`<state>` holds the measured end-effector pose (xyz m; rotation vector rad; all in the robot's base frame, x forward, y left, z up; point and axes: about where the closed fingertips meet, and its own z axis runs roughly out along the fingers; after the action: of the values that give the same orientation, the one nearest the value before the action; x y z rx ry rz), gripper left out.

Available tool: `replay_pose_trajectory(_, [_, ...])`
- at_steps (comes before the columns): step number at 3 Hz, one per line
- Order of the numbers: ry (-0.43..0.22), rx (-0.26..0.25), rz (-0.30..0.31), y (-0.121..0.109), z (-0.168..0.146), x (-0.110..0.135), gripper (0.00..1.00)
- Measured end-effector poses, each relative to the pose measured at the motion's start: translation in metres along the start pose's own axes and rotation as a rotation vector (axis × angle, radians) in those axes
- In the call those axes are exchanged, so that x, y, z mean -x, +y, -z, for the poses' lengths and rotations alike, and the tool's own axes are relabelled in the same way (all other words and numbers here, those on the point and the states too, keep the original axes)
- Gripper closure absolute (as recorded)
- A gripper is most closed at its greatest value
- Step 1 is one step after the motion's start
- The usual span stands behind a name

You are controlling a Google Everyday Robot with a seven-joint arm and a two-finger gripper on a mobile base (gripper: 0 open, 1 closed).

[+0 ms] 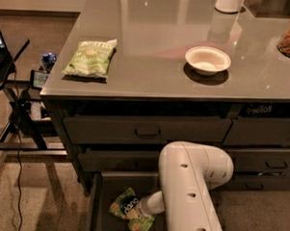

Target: Pick green rice chip bag from bottom drawer and place on counter

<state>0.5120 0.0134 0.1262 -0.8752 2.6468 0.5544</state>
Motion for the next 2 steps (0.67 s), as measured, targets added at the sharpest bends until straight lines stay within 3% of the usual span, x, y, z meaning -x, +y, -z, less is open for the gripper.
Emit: replay_pose_trajectory(2, [0.036,0.056,-0.019,0.007,0.035,0.014,1.0])
